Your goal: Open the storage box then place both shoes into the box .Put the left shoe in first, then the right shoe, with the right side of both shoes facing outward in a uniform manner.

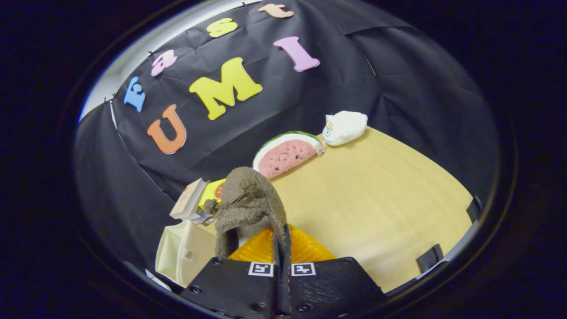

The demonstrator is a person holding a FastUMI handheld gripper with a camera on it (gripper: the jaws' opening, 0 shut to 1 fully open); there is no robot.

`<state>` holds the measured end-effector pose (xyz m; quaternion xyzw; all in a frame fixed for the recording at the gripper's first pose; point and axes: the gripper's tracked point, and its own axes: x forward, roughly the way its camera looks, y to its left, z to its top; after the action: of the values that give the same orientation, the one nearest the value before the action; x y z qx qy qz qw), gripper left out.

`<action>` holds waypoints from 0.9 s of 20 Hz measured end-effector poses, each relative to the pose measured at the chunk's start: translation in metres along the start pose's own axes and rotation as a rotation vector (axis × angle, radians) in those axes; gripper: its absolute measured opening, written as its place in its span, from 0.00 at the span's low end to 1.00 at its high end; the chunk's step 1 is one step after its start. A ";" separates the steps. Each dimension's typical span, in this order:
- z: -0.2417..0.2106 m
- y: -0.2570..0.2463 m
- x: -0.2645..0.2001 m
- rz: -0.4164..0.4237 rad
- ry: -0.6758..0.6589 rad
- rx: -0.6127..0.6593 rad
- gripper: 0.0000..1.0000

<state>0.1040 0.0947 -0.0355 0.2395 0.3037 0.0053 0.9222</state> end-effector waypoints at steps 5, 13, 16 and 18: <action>-0.033 0.106 -0.010 0.092 0.042 0.034 0.00; -0.114 0.223 0.028 0.117 0.095 0.043 0.00; -0.134 0.233 0.038 0.098 0.102 0.062 0.00; -0.146 0.240 0.049 0.090 0.113 0.053 0.00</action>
<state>0.0941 0.3788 -0.0583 0.2764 0.3441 0.0521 0.8958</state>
